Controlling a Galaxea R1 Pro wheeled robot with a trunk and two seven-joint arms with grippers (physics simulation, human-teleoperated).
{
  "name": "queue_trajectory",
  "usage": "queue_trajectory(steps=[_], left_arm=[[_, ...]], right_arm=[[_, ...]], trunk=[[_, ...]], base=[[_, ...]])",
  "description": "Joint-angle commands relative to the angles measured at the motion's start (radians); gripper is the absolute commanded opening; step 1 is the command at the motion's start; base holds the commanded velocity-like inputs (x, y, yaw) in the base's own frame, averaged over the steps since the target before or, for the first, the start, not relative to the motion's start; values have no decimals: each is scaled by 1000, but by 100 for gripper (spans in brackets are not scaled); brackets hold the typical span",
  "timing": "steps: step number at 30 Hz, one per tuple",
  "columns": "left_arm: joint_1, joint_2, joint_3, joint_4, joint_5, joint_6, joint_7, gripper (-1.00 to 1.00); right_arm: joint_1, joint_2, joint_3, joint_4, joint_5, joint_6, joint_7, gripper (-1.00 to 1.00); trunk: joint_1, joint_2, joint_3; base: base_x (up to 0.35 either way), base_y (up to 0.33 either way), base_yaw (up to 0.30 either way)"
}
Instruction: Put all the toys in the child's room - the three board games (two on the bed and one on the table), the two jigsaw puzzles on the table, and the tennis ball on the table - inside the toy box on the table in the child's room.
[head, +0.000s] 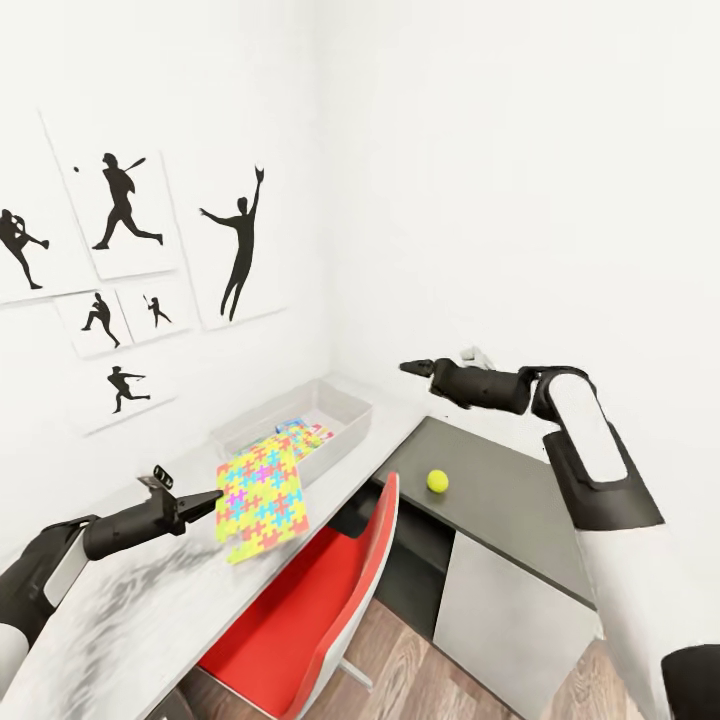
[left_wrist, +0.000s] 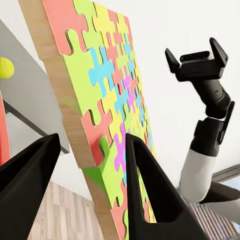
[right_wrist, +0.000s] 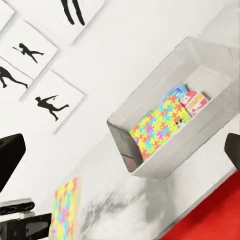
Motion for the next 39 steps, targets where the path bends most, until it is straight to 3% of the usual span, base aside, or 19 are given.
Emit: queue_trajectory(steps=[1,2,5,14,22,32,39], left_arm=[[-1,1,0,0,2,11,-3,-100],[-1,1,1,0,2,11,-3,-100],[-1,1,1,0,2,12,-4,-100],[-1,1,1,0,2,12,-4,-100],[-1,1,1,0,2,14,-4,-100],[-1,1,2,0,2,15,-4,-100],[-1,1,1,0,2,15,-4,-100]], right_arm=[[-34,10,2,57,-19,1,-41,100],[-68,24,2,150,-28,4,-67,100],[-90,36,9,233,-28,8,-89,100],[-84,39,8,198,-22,3,-100,100],[-83,40,12,196,-22,3,-142,100],[-80,41,13,194,-23,1,-146,100],[-80,47,15,194,-22,1,-147,100]], trunk=[[0,-2,-2],[0,-2,-2],[0,-2,-2],[0,-2,-1],[0,-2,2],[0,-2,2],[0,-2,2]], base=[[0,0,0],[0,0,0],[0,0,0],[0,-28,18],[0,-204,211],[45,-175,28],[125,-141,246]])
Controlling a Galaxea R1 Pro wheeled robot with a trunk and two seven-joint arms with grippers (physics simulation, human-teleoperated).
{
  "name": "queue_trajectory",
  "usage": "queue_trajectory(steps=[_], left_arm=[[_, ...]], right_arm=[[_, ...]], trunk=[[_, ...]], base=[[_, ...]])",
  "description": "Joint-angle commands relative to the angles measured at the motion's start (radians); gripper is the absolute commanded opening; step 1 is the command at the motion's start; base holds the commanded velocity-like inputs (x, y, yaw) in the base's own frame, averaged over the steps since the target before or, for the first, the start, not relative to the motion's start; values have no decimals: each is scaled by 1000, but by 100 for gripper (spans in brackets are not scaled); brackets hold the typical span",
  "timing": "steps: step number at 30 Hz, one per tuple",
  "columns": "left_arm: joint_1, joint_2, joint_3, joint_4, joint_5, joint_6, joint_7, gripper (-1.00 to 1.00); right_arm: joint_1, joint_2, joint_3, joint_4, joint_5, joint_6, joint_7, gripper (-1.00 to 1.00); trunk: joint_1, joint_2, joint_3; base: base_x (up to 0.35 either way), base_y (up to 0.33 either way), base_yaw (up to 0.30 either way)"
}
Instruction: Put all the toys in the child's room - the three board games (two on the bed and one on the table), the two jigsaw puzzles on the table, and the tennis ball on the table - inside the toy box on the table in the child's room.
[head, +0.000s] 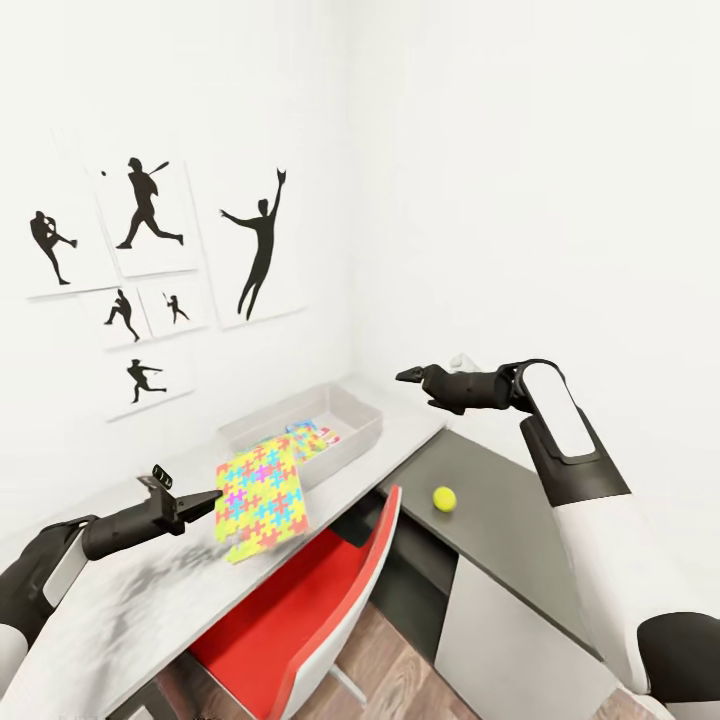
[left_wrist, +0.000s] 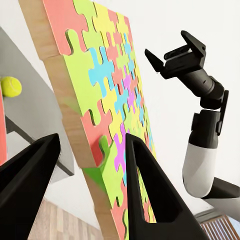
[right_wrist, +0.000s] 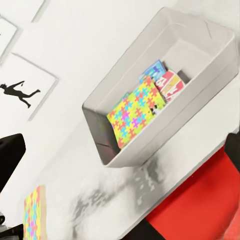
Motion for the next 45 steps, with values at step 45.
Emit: queue_trajectory(steps=[45], left_arm=[[-1,0,-1,0,1,9,-3,-100]], right_arm=[[269,-96,-15,-161,-203,19,-3,100]], trunk=[[1,-2,-2]], base=[[130,-83,234]])
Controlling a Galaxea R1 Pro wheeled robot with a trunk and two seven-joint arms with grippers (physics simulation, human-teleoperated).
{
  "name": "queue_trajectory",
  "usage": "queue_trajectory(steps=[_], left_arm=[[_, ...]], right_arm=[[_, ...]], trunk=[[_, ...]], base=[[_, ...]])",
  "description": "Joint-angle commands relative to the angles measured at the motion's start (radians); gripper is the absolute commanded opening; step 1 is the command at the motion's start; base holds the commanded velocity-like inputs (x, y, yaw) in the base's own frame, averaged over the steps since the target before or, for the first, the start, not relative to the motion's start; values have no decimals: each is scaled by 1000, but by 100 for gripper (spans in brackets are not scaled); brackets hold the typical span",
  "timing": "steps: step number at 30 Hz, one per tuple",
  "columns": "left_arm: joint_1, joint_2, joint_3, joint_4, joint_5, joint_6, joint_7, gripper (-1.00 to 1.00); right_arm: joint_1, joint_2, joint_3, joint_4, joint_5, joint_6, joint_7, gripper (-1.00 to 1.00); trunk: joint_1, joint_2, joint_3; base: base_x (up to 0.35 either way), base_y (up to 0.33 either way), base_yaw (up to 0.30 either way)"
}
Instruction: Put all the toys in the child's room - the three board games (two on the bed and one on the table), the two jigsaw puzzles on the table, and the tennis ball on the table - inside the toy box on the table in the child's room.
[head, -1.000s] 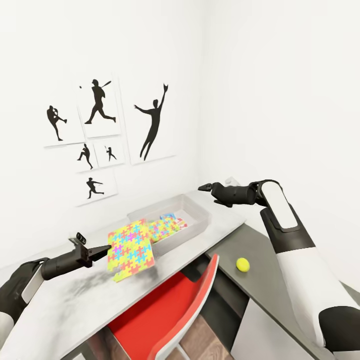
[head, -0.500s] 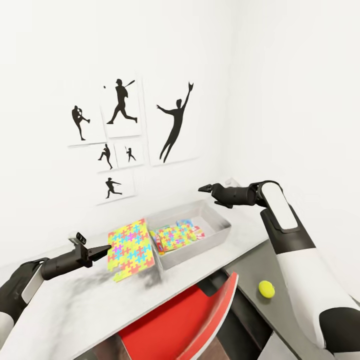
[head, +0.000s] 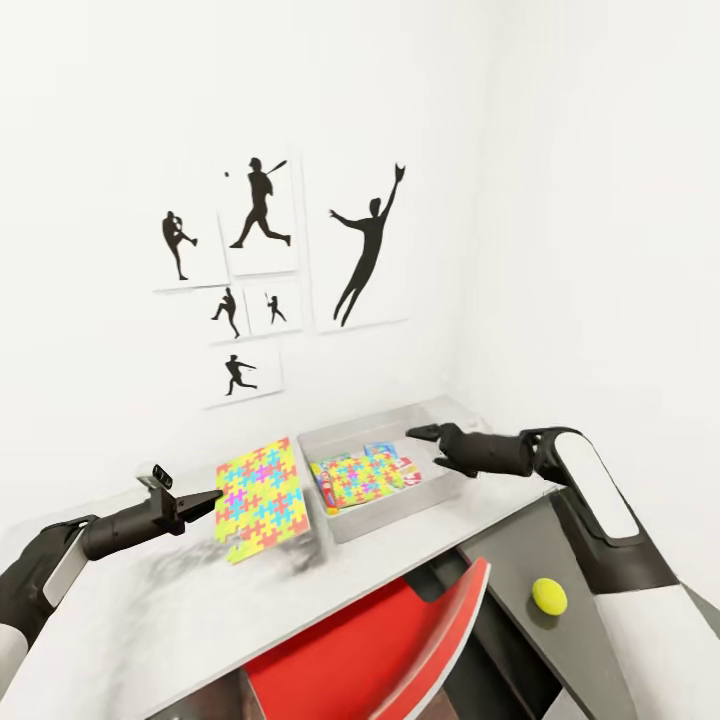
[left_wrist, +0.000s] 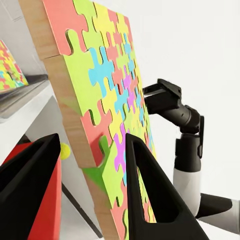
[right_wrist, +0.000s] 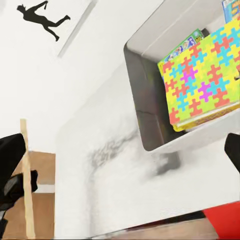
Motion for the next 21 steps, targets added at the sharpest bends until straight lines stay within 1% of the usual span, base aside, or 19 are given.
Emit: queue_trajectory(steps=[1,2,3,6,12,17,21], left_arm=[[-1,0,-1,0,2,10,-3,-100],[-1,0,-1,0,2,10,-3,-100],[-1,0,-1,0,2,10,-3,-100],[-1,0,-1,0,2,10,-3,-100],[-1,0,-1,0,2,10,-3,-100],[-1,0,-1,0,2,10,-3,-100],[-1,0,-1,0,2,10,-3,-100]], right_arm=[[8,-19,1,-27,-44,0,-10,100],[13,-32,1,-45,-69,0,-11,100],[17,-40,2,-56,-84,0,-11,100],[22,-50,4,-72,-106,0,-12,100],[24,-50,8,-77,-112,0,-13,100],[24,-46,9,-76,-107,0,-13,100],[24,-43,10,-77,-105,0,-13,100]], trunk=[[0,-1,-2],[0,-1,-2],[0,-1,-2],[0,-1,-2],[0,-1,-2],[0,-1,-2],[0,-1,-2]], base=[[0,-118,1],[0,-170,1],[6,-203,1],[80,-177,0],[173,-132,0],[199,-42,10],[219,-23,140]])
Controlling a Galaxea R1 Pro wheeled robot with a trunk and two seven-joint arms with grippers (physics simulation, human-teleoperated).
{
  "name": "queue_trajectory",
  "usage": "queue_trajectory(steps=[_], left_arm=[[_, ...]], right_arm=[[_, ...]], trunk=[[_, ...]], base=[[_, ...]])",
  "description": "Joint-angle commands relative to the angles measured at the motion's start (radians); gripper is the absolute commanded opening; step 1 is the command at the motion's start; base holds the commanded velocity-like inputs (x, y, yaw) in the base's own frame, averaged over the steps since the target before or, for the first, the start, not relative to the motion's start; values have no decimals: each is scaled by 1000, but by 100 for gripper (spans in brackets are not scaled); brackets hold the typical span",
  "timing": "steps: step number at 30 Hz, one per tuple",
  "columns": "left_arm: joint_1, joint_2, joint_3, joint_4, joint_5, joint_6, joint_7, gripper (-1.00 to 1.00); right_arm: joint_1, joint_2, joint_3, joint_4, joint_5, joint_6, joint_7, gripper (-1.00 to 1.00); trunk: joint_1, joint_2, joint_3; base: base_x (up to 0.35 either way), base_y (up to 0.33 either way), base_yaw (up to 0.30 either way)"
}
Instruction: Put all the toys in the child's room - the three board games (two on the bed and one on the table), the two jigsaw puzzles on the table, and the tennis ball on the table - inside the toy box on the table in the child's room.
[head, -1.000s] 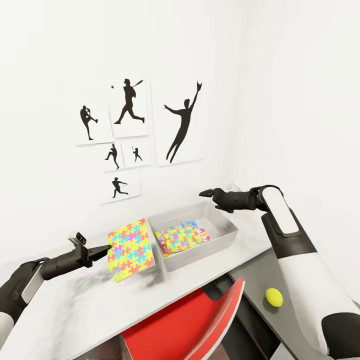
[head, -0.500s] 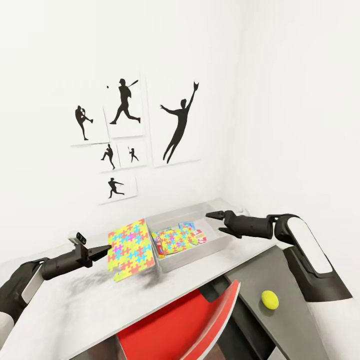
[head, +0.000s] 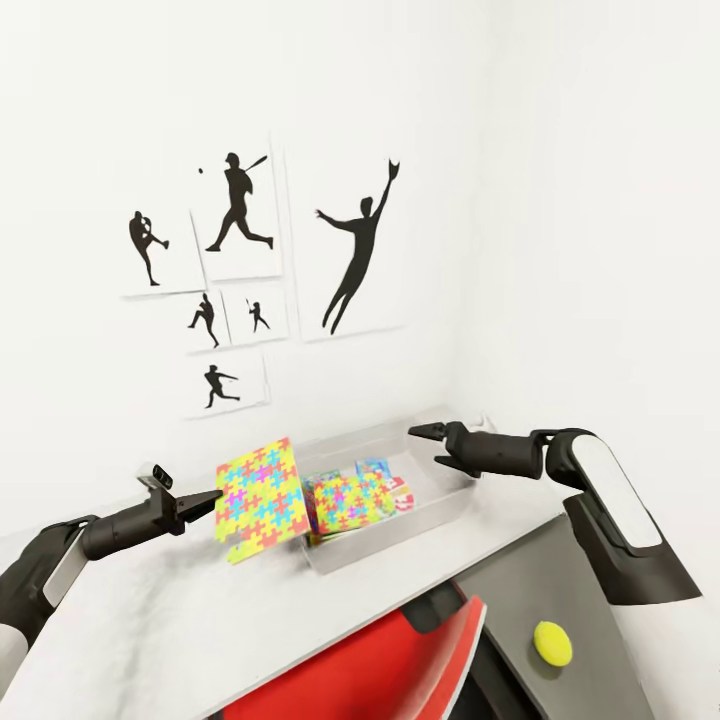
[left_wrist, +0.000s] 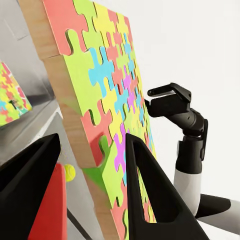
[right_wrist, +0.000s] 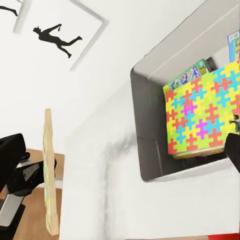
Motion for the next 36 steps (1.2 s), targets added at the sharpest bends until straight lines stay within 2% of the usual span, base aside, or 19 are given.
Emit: queue_trajectory(steps=[1,9,36], left_arm=[[-1,0,-1,0,2,10,-3,-100],[-1,0,-1,0,2,9,-3,-100],[-1,0,-1,0,3,9,-3,-100]], right_arm=[[-1,0,1,-1,-9,0,-10,100],[-1,0,1,0,-9,0,-10,100],[0,2,1,3,-9,0,-12,100]], trunk=[[1,-2,-2],[1,-2,-2],[1,-2,-2]], base=[[232,-11,231],[119,-35,188],[56,-20,3]])
